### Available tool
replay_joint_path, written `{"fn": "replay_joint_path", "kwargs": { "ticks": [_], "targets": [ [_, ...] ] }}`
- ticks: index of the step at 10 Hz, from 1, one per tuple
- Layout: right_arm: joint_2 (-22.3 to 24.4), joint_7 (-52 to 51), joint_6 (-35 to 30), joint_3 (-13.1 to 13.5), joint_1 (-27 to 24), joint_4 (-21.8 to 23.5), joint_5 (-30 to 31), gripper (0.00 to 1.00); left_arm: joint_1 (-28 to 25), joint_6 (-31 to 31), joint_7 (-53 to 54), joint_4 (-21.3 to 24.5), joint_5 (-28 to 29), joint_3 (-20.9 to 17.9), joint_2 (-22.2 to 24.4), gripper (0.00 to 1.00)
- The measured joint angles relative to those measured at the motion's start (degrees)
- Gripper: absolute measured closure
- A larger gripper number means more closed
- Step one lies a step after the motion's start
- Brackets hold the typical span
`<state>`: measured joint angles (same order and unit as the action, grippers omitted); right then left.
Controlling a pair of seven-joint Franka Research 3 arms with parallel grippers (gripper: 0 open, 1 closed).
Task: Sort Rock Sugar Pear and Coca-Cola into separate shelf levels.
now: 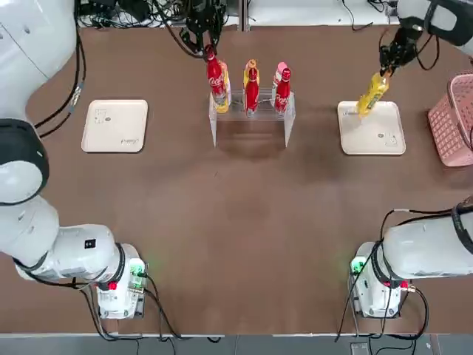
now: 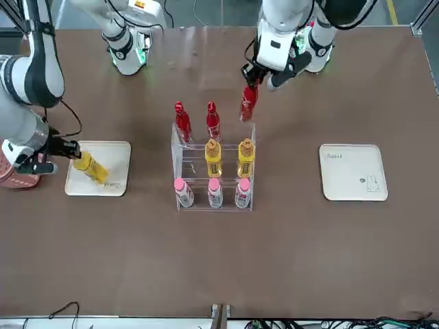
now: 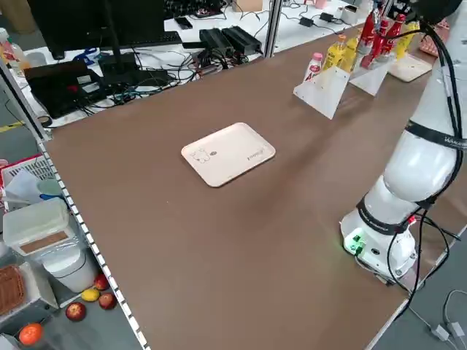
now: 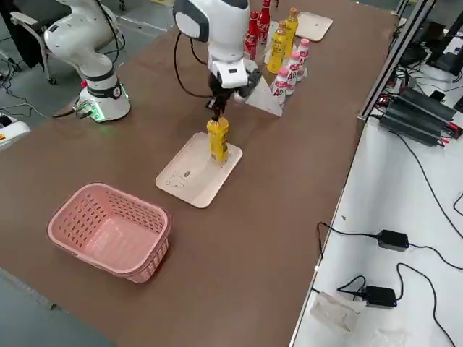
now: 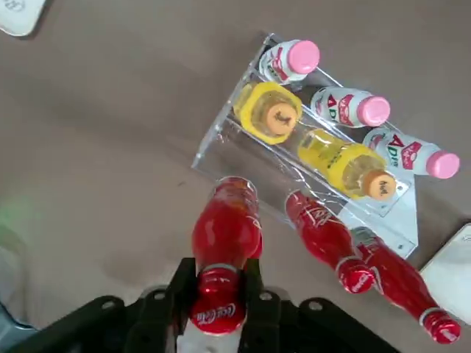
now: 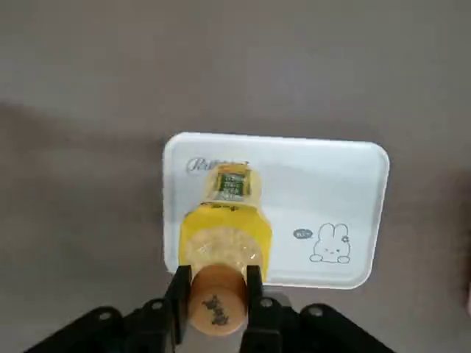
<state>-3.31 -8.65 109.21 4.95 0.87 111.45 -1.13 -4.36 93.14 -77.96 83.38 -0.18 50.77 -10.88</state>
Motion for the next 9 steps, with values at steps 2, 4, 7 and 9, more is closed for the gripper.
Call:
{"fn": "replay_joint_path", "kwargs": {
  "ticks": [2, 4, 7, 9],
  "targets": [
    [0.2, -1.6, -6.9, -0.1, 2.5, -7.7, 0.0, 0.66, 0.1, 2.3, -0.3, -0.2, 1.9, -0.2, -2.1, 0.68],
    [0.2, -1.7, -13.9, -0.5, 5.3, -15.9, -0.3, 0.66, 0.3, 2.7, -0.8, -0.9, 4.2, -0.2, -4.1, 0.68],
    [-0.6, 5.4, -21.9, -1.9, 11.6, -26.2, -3.7, 0.66, 4.2, 2.8, -5.5, -0.9, 7.8, -0.2, -7.1, 0.68],
    [-2.0, 12.1, -22.4, -4.1, 15.2, -28.7, -4.5, 0.66, 6.1, 2.9, -7.4, -0.9, 9.0, -0.2, -8.3, 0.68]
  ]
}}
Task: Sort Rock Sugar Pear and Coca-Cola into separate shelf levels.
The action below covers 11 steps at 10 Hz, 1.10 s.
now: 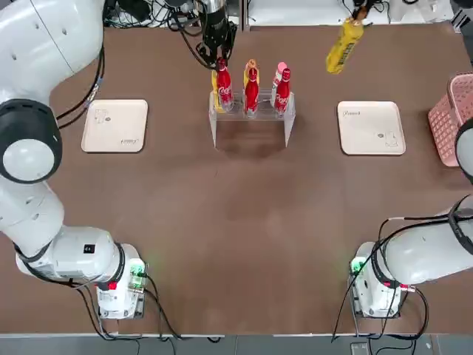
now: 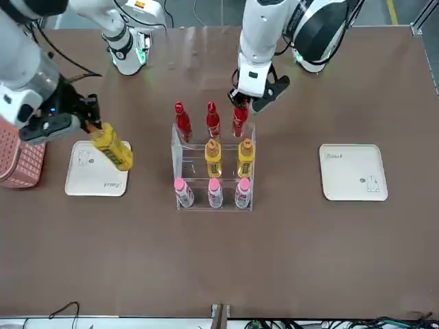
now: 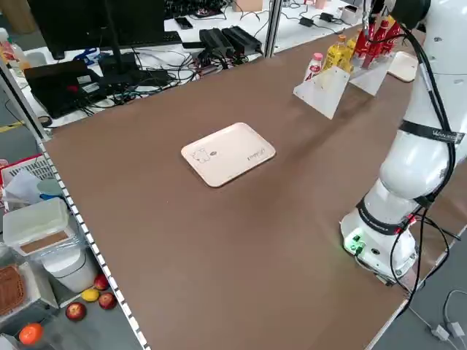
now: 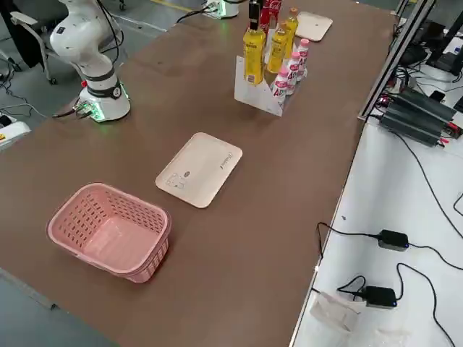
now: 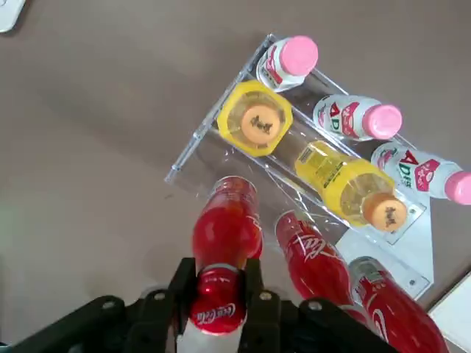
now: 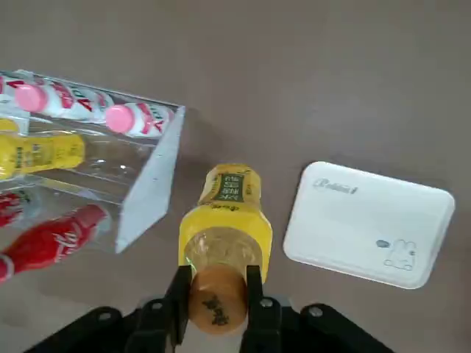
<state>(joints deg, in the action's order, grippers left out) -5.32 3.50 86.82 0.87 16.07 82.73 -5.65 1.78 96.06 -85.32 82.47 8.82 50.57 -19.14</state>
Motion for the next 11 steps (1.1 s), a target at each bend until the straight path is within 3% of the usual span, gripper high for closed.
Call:
{"fn": "replay_joint_path", "kwargs": {
  "ticks": [3, 7, 11],
  "targets": [
    [-2.9, 9.1, 0.0, -2.3, 4.7, -3.3, -1.0, 0.66, -0.3, 0.6, 0.0, -0.1, 1.1, -1.0, -0.8, 0.68],
    [-7.2, 12.5, 0.4, -4.3, 7.9, -8.2, -1.2, 0.66, -0.1, 1.4, 0.0, -0.2, 1.3, -1.2, -1.8, 0.68],
    [-10.8, 15.0, 1.1, -4.9, 8.9, -9.4, -2.4, 0.66, 1.3, 1.4, -0.9, -0.2, 3.5, -1.2, -2.8, 0.68]
  ]
}}
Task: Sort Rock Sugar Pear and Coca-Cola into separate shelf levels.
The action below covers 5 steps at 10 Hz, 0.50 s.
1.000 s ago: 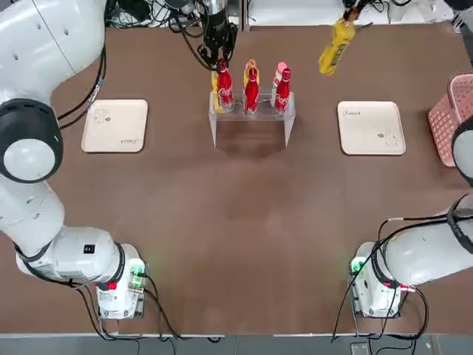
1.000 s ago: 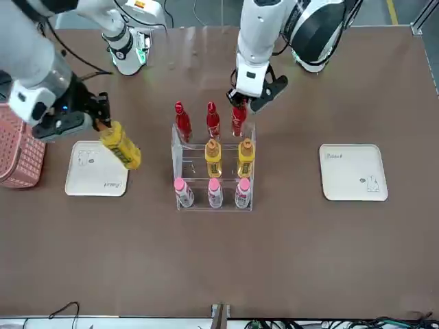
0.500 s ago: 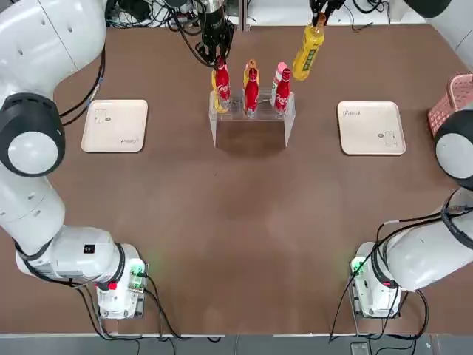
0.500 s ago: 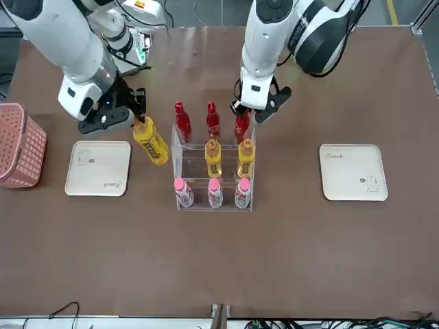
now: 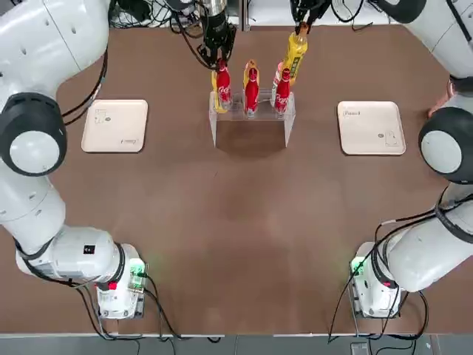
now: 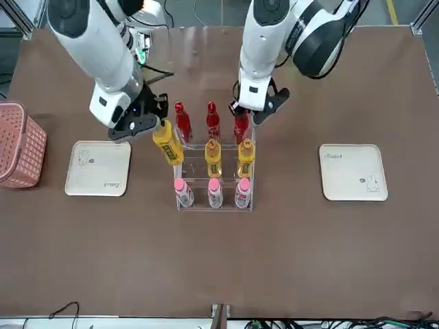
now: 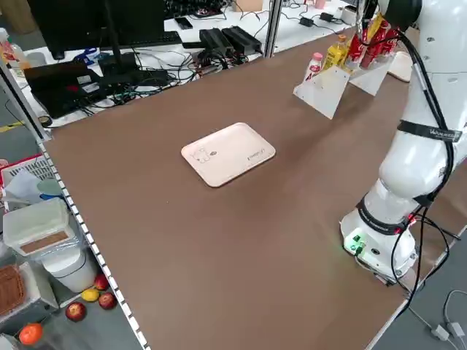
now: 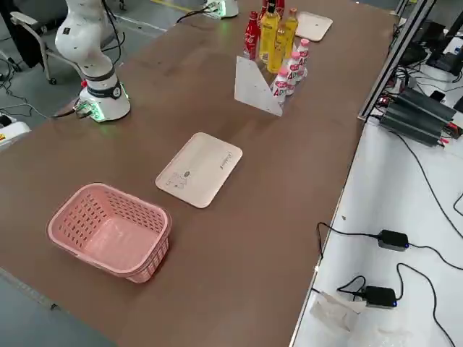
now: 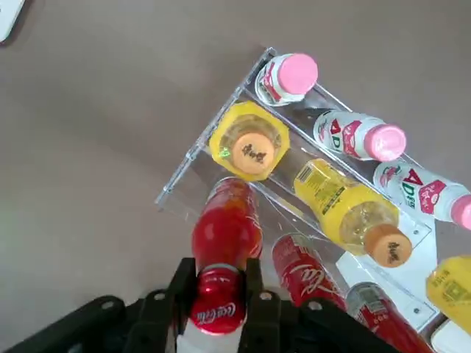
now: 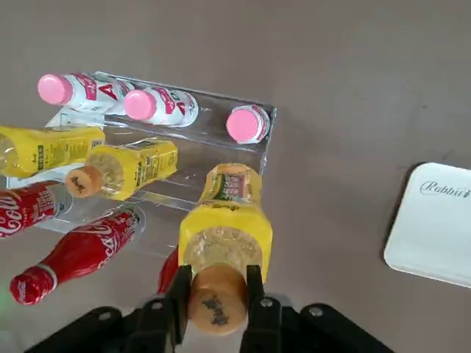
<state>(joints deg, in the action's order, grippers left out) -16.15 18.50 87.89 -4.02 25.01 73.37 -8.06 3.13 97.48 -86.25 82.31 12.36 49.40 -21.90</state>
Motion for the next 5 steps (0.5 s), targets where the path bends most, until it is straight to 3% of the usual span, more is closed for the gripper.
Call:
{"fn": "replay_joint_path", "kwargs": {
  "ticks": [5],
  "targets": [
    [-1.9, 1.3, 0.3, 0.0, 0.0, -0.2, -2.3, 0.66, 1.1, 0.2, -1.8, -0.2, 2.0, 0.0, -1.9, 0.68]
  ]
}}
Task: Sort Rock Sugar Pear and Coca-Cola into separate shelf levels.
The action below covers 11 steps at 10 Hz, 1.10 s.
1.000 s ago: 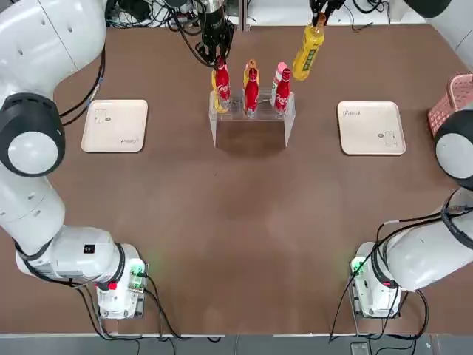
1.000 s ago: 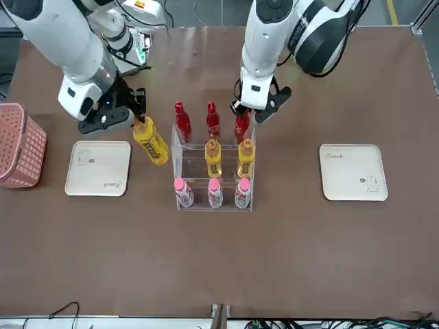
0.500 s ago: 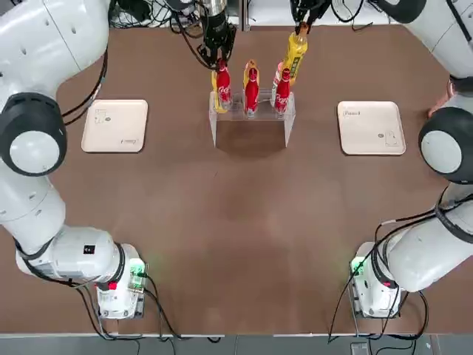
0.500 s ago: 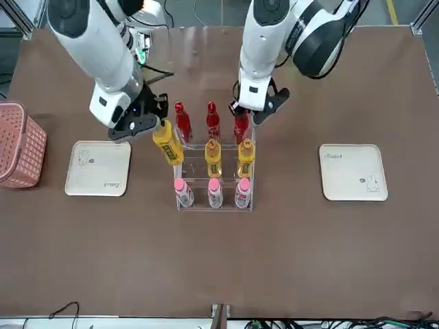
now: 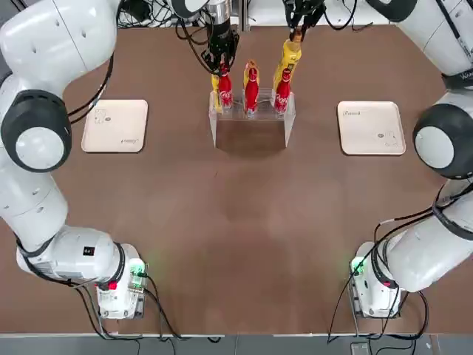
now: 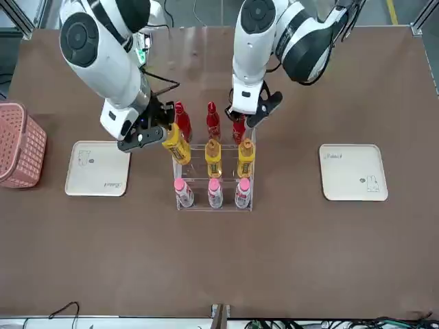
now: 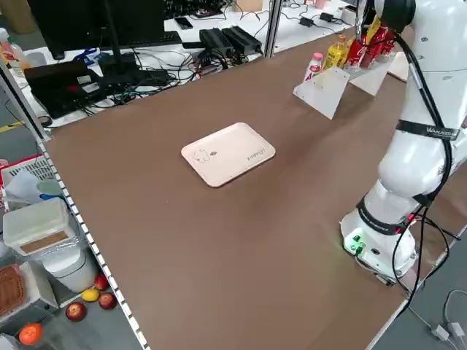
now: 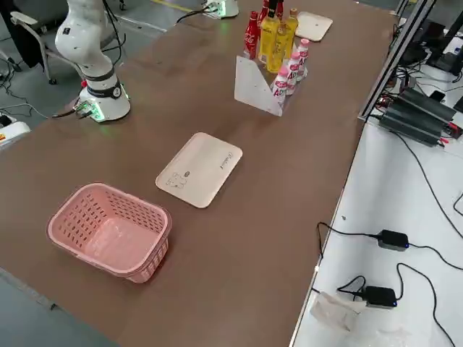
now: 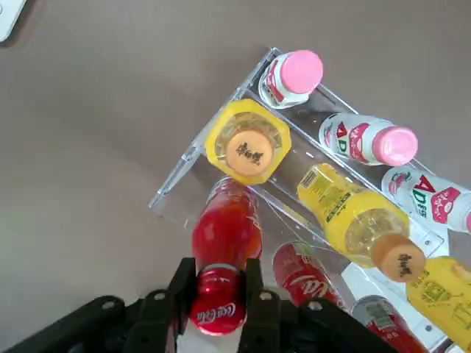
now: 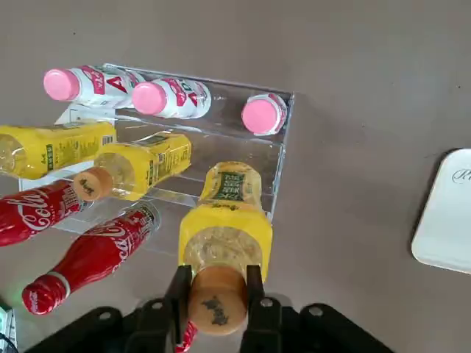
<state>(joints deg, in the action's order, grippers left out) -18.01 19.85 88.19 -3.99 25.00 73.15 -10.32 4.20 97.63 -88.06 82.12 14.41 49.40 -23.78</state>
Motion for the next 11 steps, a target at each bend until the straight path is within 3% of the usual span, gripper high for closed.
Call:
{"fn": "replay_joint_path", "kwargs": {
  "ticks": [2, 3, 7, 9, 11],
  "targets": [
    [-1.2, 0.6, 0.1, 0.1, 0.0, 0.0, 0.0, 0.66, -0.3, 0.0, 0.1, -0.1, 0.0, 0.0, 0.0, 0.63],
    [-1.6, 0.8, 0.4, 0.1, 0.0, 0.0, 0.0, 0.66, -0.5, 0.0, 0.2, -0.4, 0.0, -0.1, 0.0, 0.55],
    [-2.6, 1.3, 0.6, 0.1, -0.1, 0.1, 0.0, 0.66, -2.0, -1.1, 0.2, -3.9, -0.4, 0.3, 0.7, 0.01],
    [-4.1, 2.0, 3.0, 0.1, -0.1, 0.3, -0.1, 0.66, -2.9, -4.5, 0.4, -8.1, -0.7, 0.5, 2.0, 0.00],
    [-5.5, 2.2, 4.4, 0.1, 0.0, 0.3, -0.2, 0.66, -6.6, -8.4, 3.9, -9.0, -2.4, 0.6, 4.7, 0.00]
  ]
}}
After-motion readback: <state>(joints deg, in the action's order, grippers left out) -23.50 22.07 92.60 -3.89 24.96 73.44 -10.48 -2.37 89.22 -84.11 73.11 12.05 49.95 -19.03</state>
